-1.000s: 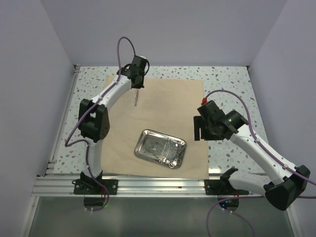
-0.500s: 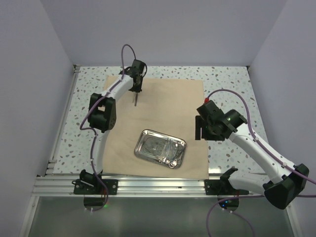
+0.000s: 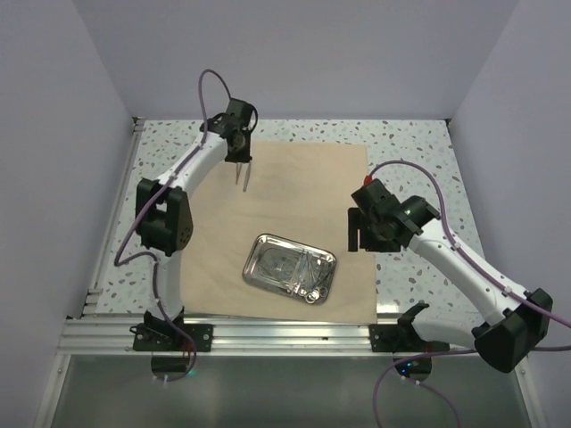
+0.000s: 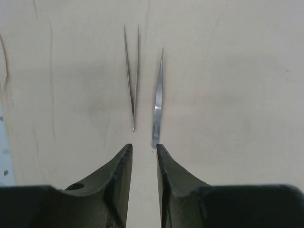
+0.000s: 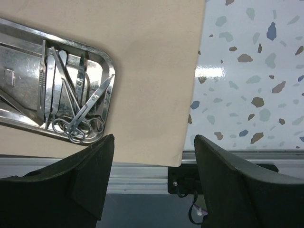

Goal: Open and lay out the surgical kit
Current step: Place the medical item in the surgical kit, then pick up the medical item from the container.

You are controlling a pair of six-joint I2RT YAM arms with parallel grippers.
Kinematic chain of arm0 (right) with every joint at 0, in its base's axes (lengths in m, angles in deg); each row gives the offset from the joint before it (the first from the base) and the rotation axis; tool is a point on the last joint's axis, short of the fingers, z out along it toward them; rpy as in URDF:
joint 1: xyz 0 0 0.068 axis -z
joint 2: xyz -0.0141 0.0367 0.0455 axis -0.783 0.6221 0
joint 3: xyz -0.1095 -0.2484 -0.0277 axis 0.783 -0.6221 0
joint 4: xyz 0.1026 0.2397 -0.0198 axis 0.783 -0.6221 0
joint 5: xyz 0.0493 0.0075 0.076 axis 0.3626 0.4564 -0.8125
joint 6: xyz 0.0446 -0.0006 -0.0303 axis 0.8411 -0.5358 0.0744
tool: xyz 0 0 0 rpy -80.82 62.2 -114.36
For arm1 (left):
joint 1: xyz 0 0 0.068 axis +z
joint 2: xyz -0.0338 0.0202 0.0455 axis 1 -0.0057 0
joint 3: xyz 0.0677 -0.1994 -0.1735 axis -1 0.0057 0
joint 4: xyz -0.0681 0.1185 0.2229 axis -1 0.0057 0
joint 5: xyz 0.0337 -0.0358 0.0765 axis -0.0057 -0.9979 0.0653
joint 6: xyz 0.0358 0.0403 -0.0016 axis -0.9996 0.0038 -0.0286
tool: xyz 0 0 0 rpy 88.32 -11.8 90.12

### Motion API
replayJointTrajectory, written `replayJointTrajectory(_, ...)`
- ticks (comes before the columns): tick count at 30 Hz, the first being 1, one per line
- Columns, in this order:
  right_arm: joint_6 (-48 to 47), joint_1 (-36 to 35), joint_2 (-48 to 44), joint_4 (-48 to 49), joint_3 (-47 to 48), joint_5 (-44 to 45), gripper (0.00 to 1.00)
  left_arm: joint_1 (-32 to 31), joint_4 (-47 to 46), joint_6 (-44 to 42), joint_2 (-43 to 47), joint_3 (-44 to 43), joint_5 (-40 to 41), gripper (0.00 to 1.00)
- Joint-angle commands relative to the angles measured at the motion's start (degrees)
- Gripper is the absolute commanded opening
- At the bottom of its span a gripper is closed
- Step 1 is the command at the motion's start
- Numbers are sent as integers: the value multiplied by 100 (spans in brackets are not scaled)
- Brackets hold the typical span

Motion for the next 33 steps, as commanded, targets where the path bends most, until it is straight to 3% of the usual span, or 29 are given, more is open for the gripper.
replayJointTrajectory(1,-167,13,-62,250,-35,-178,72,-285,332,1138,1227,806,-387,30)
replayJointTrajectory(5,-264,4,-219,320,-105,-310,72,-900,534,2669,2342,2579,-597,35)
replayJointTrajectory(9,-351,13,-492,356,-272,-495,72,-1735,473,4136,3012,3699,-756,42)
replayJointTrajectory(14,-483,13,-817,365,-430,-723,72,-2367,-272,4974,3382,4867,-1029,42)
replayJointTrajectory(18,-598,4,-1037,233,-396,-794,72,-2720,-363,5597,3277,5080,-862,45)
replayJointTrajectory(27,-835,4,-1556,-286,-246,-741,72,-3265,-213,6283,2970,5098,-563,45)
replayJointTrajectory(33,-914,4,-1758,-418,-229,-758,72,-3494,130,6618,2952,4984,-273,51)
